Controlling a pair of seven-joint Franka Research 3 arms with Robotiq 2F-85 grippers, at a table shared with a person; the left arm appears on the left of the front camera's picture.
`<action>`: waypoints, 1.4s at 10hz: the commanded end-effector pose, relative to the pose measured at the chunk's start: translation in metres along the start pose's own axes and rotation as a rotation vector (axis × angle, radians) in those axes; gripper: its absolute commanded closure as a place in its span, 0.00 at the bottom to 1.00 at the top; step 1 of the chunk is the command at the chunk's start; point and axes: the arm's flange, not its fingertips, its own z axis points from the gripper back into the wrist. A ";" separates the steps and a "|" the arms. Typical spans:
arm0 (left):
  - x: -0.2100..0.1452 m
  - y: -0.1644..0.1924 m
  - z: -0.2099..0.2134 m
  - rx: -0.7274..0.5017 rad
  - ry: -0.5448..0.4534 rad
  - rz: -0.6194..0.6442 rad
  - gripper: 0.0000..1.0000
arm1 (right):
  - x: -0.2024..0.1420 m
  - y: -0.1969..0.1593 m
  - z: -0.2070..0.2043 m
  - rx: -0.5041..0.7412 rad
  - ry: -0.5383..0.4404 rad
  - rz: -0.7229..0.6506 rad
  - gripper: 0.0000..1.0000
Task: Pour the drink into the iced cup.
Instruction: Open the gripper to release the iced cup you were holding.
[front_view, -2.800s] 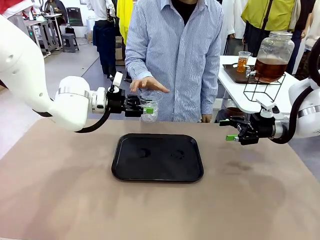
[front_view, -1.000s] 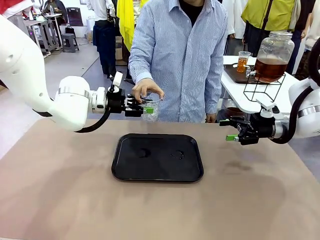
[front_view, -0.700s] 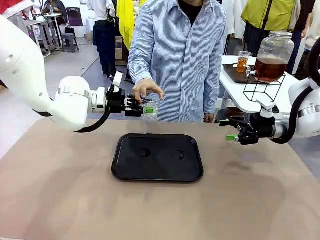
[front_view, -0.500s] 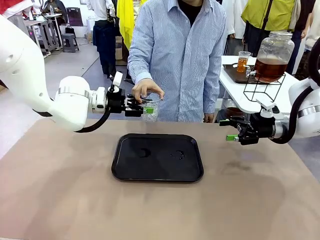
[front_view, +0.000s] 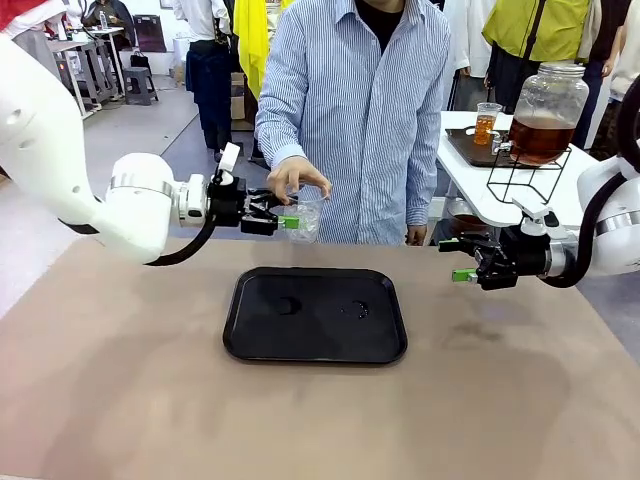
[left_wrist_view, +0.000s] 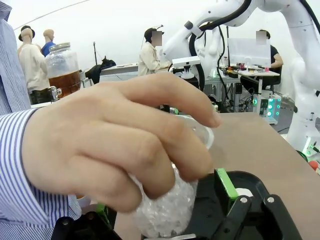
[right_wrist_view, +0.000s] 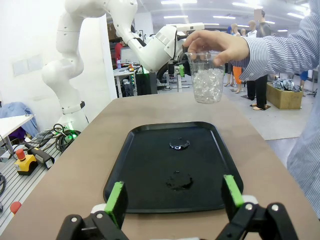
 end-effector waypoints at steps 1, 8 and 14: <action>0.002 -0.016 0.019 -0.013 -0.014 0.023 0.00 | 0.003 -0.001 -0.001 0.005 -0.004 0.006 0.00; -0.024 -0.067 0.119 0.007 -0.001 -0.022 0.00 | 0.003 -0.001 -0.001 0.005 -0.004 0.006 0.00; -0.037 -0.072 0.151 0.032 -0.013 0.000 0.00 | 0.003 -0.001 -0.001 0.005 -0.004 0.006 0.00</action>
